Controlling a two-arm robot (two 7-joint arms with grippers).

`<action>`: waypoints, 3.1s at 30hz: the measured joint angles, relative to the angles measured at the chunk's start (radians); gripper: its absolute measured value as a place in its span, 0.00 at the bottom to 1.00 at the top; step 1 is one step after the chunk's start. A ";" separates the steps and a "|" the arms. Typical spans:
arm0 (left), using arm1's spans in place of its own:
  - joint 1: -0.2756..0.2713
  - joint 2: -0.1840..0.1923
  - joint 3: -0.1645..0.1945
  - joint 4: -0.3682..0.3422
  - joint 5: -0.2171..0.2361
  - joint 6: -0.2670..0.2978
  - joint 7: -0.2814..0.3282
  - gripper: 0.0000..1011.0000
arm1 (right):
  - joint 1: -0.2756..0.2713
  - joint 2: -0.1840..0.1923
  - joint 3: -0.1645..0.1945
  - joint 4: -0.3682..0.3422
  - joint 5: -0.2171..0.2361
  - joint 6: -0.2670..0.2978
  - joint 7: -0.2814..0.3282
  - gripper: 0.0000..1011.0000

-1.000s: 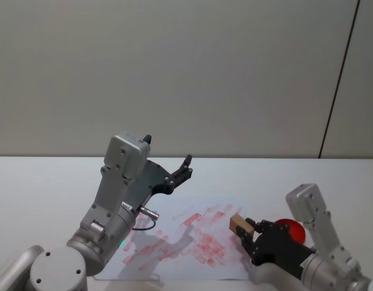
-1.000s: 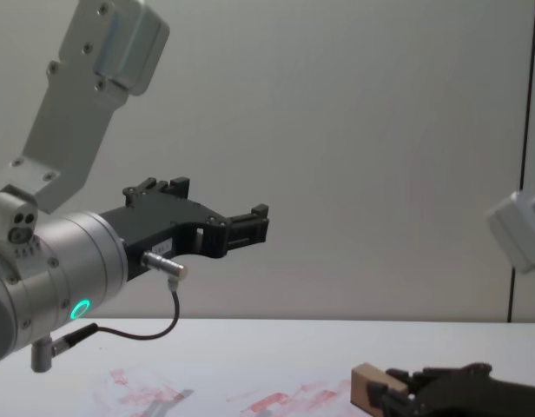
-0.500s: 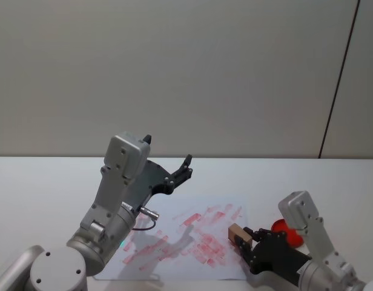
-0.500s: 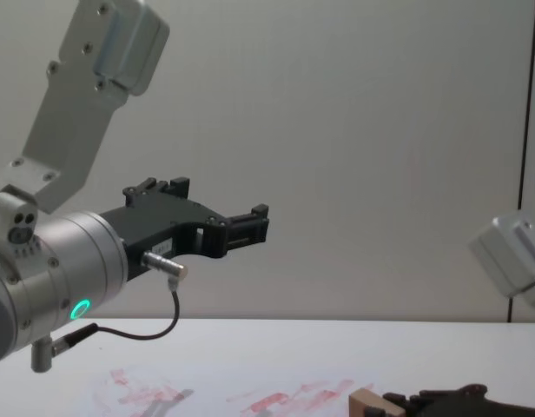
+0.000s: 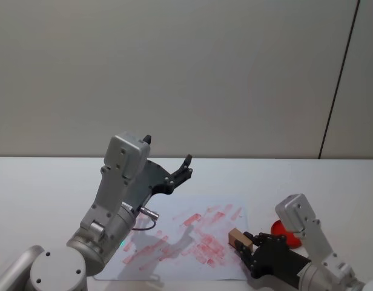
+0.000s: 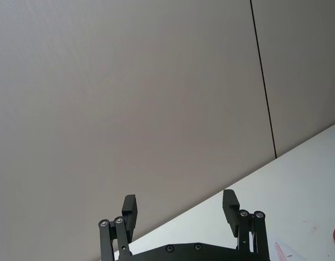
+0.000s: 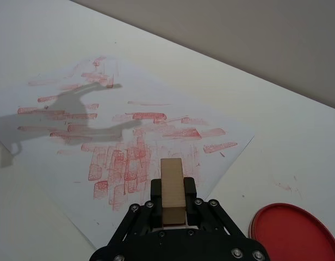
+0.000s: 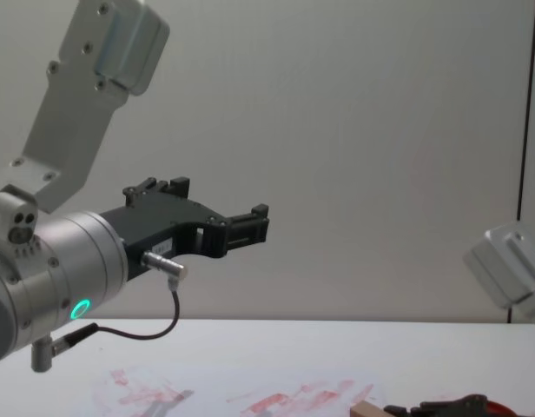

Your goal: Use the one hand to pick up the stamp and affix it onto the A4 paper.

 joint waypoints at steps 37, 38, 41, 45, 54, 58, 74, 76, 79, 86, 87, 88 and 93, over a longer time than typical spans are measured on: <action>0.000 0.000 0.000 0.000 0.000 0.000 0.000 0.99 | 0.008 0.027 0.057 -0.063 0.130 -0.090 -0.075 0.21; 0.000 0.000 0.000 0.000 0.000 0.000 0.000 0.99 | 0.008 0.029 0.059 -0.065 0.131 -0.090 -0.076 0.21; 0.000 0.000 0.000 0.000 0.000 0.000 0.000 0.99 | 0.005 0.037 0.065 -0.068 0.132 -0.088 -0.079 0.21; 0.000 0.000 0.000 0.000 0.000 0.000 0.000 0.99 | 0.000 0.050 0.073 -0.068 0.132 -0.080 -0.080 0.21; 0.000 0.000 0.000 0.000 0.000 0.000 0.000 0.99 | -0.016 0.074 0.085 -0.055 0.121 -0.062 -0.077 0.21; 0.000 0.000 0.000 0.000 0.000 0.000 0.000 0.99 | -0.023 0.083 0.089 -0.044 0.115 -0.056 -0.076 0.21; 0.000 0.000 0.000 0.000 0.000 0.000 0.000 0.99 | -0.030 0.094 0.093 -0.005 0.102 -0.039 -0.079 0.29; 0.000 0.000 0.000 0.000 0.000 0.000 0.000 0.99 | -0.030 0.094 0.093 -0.004 0.101 -0.038 -0.081 0.34; 0.000 0.000 0.000 0.000 0.000 0.000 0.000 0.99 | -0.030 0.094 0.093 -0.002 0.101 -0.037 -0.085 0.43; 0.000 0.000 0.000 0.000 0.000 0.000 0.000 0.99 | -0.032 0.090 0.093 -0.013 0.122 -0.038 -0.096 0.65; 0.000 0.000 0.000 0.000 0.000 0.000 0.000 0.99 | -0.033 0.089 0.094 -0.020 0.130 -0.041 -0.100 0.71; 0.000 0.000 0.000 0.000 0.000 0.000 0.000 0.99 | -0.034 0.089 0.094 -0.026 0.134 -0.043 -0.102 0.73; 0.000 0.000 0.000 0.000 0.000 0.000 0.000 0.99 | -0.041 0.084 0.095 -0.065 0.168 -0.060 -0.122 0.87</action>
